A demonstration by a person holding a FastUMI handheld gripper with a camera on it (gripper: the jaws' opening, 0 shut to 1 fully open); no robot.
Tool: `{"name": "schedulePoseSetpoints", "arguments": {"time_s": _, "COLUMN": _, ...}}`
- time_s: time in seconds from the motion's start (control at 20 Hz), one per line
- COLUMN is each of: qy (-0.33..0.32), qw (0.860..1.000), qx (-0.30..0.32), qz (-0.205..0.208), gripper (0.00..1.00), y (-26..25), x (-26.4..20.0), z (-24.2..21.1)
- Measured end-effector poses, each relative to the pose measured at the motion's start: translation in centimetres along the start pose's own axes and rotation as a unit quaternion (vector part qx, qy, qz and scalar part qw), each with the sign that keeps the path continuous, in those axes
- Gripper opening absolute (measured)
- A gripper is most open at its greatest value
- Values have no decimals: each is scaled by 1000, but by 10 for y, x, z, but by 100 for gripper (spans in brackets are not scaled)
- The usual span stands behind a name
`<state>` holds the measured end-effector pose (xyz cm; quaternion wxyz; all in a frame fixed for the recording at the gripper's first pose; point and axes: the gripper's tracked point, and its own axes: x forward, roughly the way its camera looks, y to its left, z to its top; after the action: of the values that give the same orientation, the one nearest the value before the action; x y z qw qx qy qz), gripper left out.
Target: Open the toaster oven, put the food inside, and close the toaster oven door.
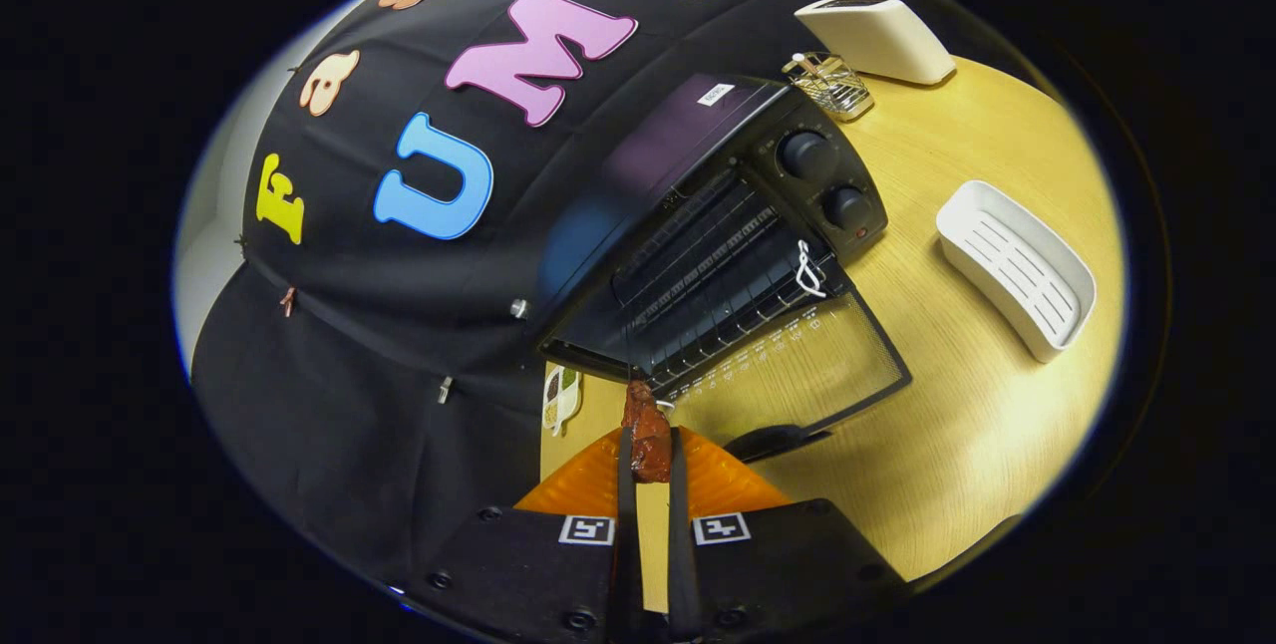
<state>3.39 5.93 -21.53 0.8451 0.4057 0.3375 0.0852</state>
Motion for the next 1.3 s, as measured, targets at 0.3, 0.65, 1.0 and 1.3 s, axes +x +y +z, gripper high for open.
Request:
{"name": "schedulePoseSetpoints", "arguments": {"time_s": 0.3, "qy": -53, "qw": 998, "qx": 25, "qz": -4, "gripper": 14, "y": -8, "x": 48, "z": 23}}
{"name": "schedulePoseSetpoints", "arguments": {"time_s": 0.65, "qy": -120, "qw": 991, "qx": 60, "qz": -22, "gripper": 14, "y": -17, "x": 93, "z": 46}}
{"name": "schedulePoseSetpoints", "arguments": {"time_s": 1.0, "qy": -163, "qw": 984, "qx": 71, "qz": -31, "gripper": 14, "y": -27, "x": 129, "z": 61}}
{"name": "schedulePoseSetpoints", "arguments": {"time_s": 1.3, "qy": -175, "qw": 981, "qx": 77, "qz": -38, "gripper": 15, "y": -29, "x": 143, "z": 68}}
